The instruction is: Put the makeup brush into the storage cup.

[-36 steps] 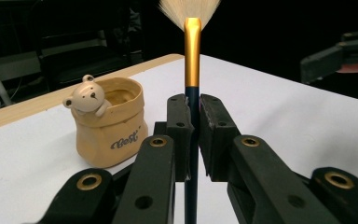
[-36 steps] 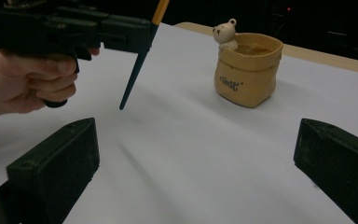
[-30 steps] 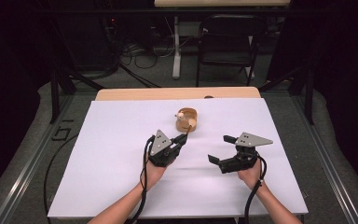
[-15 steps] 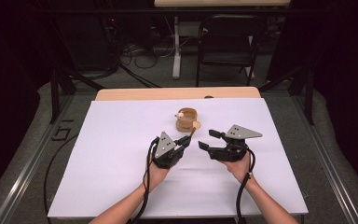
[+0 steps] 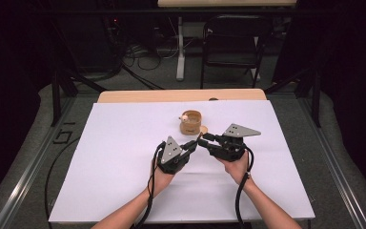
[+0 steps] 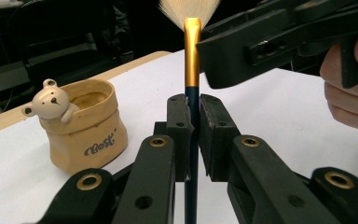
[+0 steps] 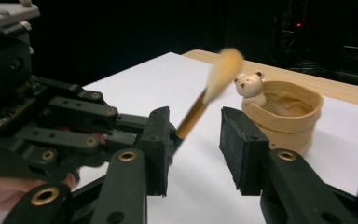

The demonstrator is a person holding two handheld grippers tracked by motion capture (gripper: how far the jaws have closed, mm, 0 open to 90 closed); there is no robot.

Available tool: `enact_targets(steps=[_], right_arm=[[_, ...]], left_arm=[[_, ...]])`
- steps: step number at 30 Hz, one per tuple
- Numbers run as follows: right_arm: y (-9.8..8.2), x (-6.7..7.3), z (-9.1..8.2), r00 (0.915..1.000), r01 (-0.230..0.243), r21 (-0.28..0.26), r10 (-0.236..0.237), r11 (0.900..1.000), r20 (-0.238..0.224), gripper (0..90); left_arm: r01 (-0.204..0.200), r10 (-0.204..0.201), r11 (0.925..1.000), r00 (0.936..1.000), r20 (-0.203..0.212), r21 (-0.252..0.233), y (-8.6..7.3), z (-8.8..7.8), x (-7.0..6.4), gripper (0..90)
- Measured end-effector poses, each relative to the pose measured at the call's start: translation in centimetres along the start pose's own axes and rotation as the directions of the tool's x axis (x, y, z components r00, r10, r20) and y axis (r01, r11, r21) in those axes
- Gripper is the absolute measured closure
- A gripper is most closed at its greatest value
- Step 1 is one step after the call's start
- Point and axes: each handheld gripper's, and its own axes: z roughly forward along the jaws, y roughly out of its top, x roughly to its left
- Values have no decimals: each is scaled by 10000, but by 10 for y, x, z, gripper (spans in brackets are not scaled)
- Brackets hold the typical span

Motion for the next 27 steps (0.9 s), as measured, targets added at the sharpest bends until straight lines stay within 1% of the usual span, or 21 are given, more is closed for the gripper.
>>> enact_targets(steps=[4,5,7,9,12,17,18,19,21,24,25,26,27], right_arm=[[0,0,1,9998,-180,-59,180,9998,8,700],[-1,0,1,9998,-210,-88,210,9997,3,708],[-1,0,1,9998,-213,-41,213,9998,23,716],[-2,-1,2,9995,-296,-162,295,9994,-91,722],[-2,0,2,9997,-239,-145,238,9996,-97,750],[-1,4,1,9994,-205,-321,195,9993,-303,817],[-1,6,2,9991,-153,-330,140,9993,-400,836],[-1,6,2,9991,-153,-330,140,9993,-400,836],[0,7,2,9994,-37,-262,28,9997,-339,839],[0,7,1,9994,37,-299,-47,9995,-331,841],[0,8,1,9995,78,-365,-90,9993,-309,841],[1,9,0,9995,201,-307,-208,9993,-238,842],[1,9,0,9995,201,-307,-208,9993,-238,842]], left_arm=[[6,-6,10000,10000,58,-32,0,1,-2,832],[-71,71,10000,10000,37,-59,0,0,-2,832],[-66,66,9999,10000,-21,-98,0,0,-3,832],[-159,159,9998,9999,31,-76,0,1,-4,832],[-168,168,9998,9998,45,-75,-1,1,-5,832],[-163,164,9998,9998,83,-108,-1,2,-6,832],[-199,198,9998,9998,-65,-51,-1,2,-6,830],[-176,176,9998,9998,47,-71,-1,2,-6,830],[-162,163,9998,9998,83,-117,-1,2,-6,827],[-148,149,9998,9998,111,-109,-1,2,-5,821],[-138,138,9999,9998,137,-65,-1,2,-5,793],[-113,114,9999,9998,166,-23,-1,2,-4,737],[-114,114,9999,9999,84,44,-2,2,-4,737]])
